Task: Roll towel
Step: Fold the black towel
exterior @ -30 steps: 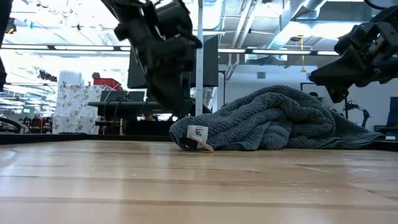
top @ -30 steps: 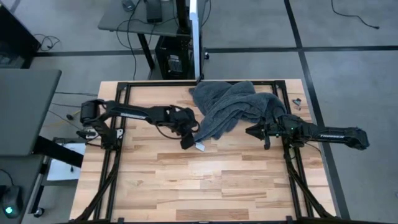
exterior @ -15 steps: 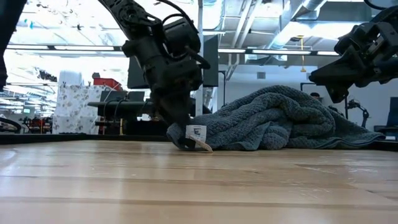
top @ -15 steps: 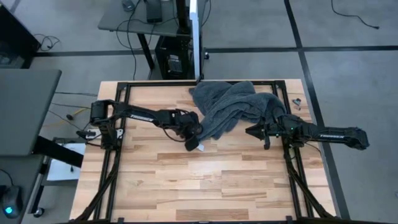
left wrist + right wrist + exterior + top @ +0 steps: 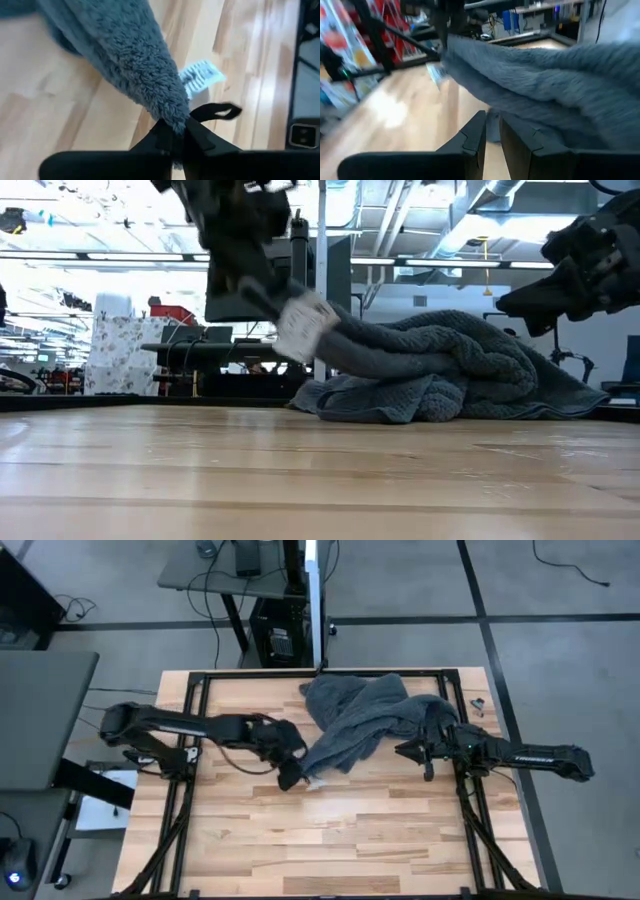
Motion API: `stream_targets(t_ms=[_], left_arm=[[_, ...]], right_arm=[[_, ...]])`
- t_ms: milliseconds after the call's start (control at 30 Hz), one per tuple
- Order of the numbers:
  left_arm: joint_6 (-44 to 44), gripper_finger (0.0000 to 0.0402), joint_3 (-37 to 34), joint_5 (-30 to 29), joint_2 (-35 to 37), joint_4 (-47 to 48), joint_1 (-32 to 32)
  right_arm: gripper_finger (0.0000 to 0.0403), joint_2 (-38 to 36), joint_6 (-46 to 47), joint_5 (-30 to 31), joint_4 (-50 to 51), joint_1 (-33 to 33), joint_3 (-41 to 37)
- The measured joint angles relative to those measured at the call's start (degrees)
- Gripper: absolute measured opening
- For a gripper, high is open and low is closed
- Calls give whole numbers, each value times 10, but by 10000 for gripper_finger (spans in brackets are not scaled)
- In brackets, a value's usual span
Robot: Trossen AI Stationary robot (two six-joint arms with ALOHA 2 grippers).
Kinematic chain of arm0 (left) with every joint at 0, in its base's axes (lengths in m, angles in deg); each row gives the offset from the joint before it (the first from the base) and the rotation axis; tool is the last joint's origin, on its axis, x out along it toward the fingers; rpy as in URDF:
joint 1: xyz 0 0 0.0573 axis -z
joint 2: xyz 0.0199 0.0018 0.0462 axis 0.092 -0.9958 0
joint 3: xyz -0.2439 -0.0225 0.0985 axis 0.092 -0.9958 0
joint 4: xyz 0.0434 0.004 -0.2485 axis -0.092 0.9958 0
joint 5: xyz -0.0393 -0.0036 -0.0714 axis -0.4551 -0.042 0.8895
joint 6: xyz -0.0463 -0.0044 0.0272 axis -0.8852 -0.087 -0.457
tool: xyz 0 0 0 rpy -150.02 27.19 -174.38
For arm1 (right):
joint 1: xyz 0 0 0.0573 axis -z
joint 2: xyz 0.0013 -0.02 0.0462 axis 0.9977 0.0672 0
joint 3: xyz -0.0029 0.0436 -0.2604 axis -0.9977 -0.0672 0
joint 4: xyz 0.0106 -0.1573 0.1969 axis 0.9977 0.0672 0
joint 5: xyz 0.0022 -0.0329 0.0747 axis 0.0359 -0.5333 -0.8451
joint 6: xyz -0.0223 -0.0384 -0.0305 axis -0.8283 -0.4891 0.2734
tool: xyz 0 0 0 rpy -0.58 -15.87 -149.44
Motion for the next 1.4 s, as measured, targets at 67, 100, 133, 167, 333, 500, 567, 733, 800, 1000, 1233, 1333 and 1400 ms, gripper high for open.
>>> stream_targets(t_ms=[67, 100, 133, 167, 333, 500, 567, 733, 800, 1000, 1233, 1333, 1400], left_arm=[[-13, 0, 0, -14, 33, 7, -7], [-19, 0, 0, -19, 47, 7, -12], [-23, 0, 0, -26, 60, 7, -17], [-27, 0, 0, -29, 69, 6, -21], [-30, 0, 0, -32, 100, 4, -48], [-22, 0, 0, -28, 104, -3, -74], [-14, 0, 0, -12, 104, -13, -82], [7, 0, 0, 7, 105, -22, -98], [16, 0, 0, 20, 105, -22, -103], [66, 0, 0, 73, 105, -16, -97], [84, 0, 0, 88, 105, 94, -31], [89, 0, 0, 70, 105, 152, 11], [88, 0, 0, 48, 105, 179, 30]], right_arm=[[48, 0, -34, 0, -5, 0, 0], [48, 0, -22, 0, -18, 0, 0], [48, 0, 15, 0, -37, -2, 1], [48, -1, 69, 0, -52, -1, 2], [48, -1, 326, 0, -141, -1, 10], [48, -1, 472, 9, -215, 0, 11], [48, 2, 487, 15, -226, 0, 16], [46, 38, 388, 28, -247, -30, 105], [39, 77, 311, 37, -207, -43, 181], [4, 261, 95, 105, 230, -47, 458], [23, 430, 32, 137, 530, 7, 620], [54, 471, 1, 138, 551, 19, 632], [81, 492, -16, 138, 551, 20, 632]])
